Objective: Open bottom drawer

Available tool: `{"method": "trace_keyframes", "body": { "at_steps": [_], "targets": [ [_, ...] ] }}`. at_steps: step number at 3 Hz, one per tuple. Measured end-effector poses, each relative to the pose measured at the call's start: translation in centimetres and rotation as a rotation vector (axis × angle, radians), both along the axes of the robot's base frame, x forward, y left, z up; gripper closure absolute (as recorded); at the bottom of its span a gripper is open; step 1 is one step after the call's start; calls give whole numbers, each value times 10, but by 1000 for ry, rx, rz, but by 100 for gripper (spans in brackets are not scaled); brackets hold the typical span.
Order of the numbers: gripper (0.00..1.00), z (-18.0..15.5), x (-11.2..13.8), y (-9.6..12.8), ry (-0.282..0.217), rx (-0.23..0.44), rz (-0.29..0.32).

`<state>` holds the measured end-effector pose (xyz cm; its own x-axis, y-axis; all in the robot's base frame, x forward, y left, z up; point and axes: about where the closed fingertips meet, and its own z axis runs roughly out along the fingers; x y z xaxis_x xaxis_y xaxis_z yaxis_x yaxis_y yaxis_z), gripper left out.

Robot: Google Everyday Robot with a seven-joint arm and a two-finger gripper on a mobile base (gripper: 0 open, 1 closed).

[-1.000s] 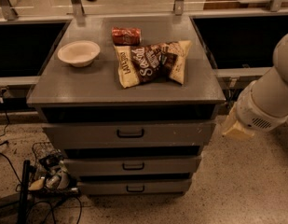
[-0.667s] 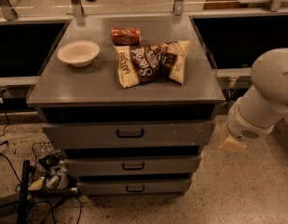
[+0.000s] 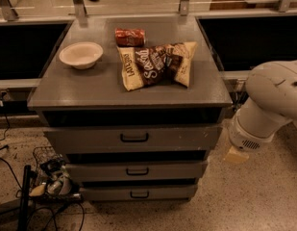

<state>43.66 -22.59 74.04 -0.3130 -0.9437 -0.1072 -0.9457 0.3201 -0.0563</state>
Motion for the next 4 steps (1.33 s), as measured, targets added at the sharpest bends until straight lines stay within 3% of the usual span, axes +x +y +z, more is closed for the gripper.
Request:
{"method": "trace_keyframes", "body": {
  "at_steps": [1,2,4],
  "targets": [
    [100,-21,-4,5,-8,33,-62],
    [100,-52,-9,12,-30,106,-96],
    [100,-102,-12,24,-38,118,-76]
  ]
}}
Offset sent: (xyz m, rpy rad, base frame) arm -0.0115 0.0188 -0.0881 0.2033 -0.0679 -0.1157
